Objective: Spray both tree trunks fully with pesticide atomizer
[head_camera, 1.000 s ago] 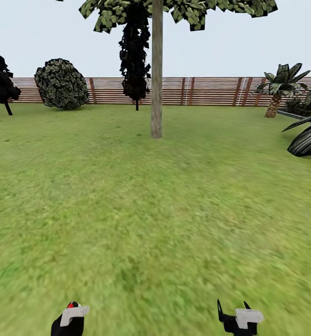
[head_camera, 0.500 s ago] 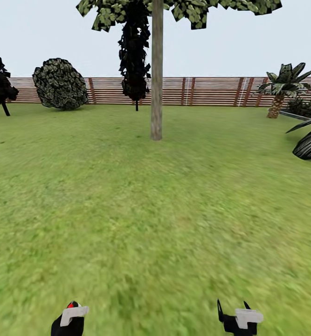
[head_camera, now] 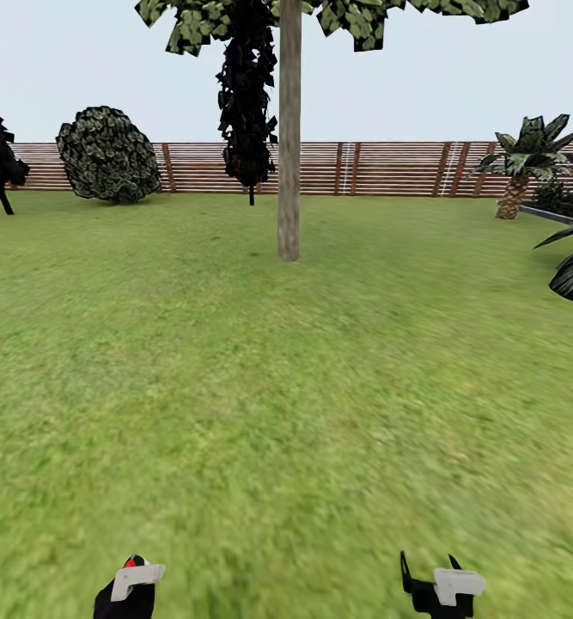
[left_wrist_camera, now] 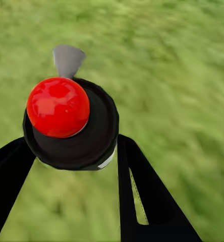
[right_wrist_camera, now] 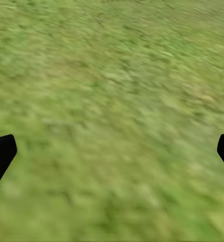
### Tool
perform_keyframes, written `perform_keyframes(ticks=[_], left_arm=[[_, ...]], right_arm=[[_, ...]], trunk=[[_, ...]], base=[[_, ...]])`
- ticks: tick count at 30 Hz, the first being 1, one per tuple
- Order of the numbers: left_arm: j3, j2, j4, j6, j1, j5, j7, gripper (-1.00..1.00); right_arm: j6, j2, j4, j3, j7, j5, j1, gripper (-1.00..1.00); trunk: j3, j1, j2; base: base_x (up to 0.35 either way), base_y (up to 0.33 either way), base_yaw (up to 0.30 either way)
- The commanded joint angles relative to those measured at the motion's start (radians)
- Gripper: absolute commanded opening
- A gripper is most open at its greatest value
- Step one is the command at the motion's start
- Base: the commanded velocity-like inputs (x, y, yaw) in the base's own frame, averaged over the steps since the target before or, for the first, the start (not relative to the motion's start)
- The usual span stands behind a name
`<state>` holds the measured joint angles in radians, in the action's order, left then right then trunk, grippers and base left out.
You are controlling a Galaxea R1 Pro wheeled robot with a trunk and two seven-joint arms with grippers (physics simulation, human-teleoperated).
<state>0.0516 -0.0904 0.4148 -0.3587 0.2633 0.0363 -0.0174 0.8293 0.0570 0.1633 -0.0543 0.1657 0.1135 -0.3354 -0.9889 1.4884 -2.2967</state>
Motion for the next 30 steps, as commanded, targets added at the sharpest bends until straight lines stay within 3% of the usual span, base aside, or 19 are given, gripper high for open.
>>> perform_keyframes(ticks=[1, 30], left_arm=[[-0.001, 0.000, -0.001, -0.003, 0.001, 0.004, -0.002, -1.00], [-0.001, 0.000, -0.001, -0.002, 0.001, 0.004, -0.002, -1.00]], right_arm=[[0.002, 0.000, -0.001, -0.005, 0.005, 0.011, -0.001, 1.00], [0.002, 0.000, -0.001, -0.005, 0.005, 0.011, -0.001, 1.00]], trunk=[[-0.001, 0.000, 0.000], [-0.001, 0.000, 0.000]], base=[[0.339, 0.000, 0.000], [0.339, 0.000, 0.000]])
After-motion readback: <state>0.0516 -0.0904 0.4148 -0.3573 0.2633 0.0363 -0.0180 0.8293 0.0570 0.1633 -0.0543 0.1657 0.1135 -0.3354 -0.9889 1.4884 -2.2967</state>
